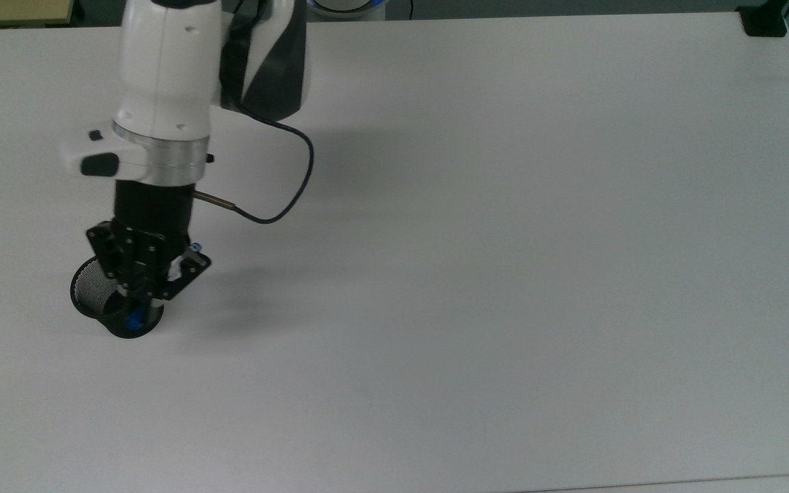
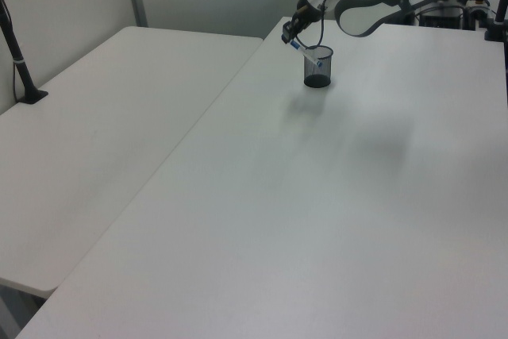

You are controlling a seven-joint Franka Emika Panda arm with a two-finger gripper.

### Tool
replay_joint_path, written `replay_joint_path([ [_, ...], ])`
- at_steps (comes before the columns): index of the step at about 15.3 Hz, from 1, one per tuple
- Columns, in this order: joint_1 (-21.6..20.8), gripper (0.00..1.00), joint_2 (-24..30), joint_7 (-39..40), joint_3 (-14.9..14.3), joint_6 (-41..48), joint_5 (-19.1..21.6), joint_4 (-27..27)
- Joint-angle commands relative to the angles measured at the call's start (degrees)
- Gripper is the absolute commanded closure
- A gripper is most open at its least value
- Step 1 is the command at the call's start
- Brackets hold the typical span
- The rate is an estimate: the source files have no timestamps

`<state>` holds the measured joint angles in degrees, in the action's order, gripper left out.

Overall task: Insert the marker
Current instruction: 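Lift the marker and carry it above the black mesh cup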

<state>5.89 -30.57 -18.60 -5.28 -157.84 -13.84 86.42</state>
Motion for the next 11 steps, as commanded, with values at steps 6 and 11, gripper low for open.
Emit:
replay_joint_path([
  [6, 1.92, 0.95, -0.53, -3.55, -3.77, -15.28, -0.93, 1.65],
  [11, 4.38, 0.94, -1.85, -3.29, -3.86, -17.68, -1.10, 1.82],
])
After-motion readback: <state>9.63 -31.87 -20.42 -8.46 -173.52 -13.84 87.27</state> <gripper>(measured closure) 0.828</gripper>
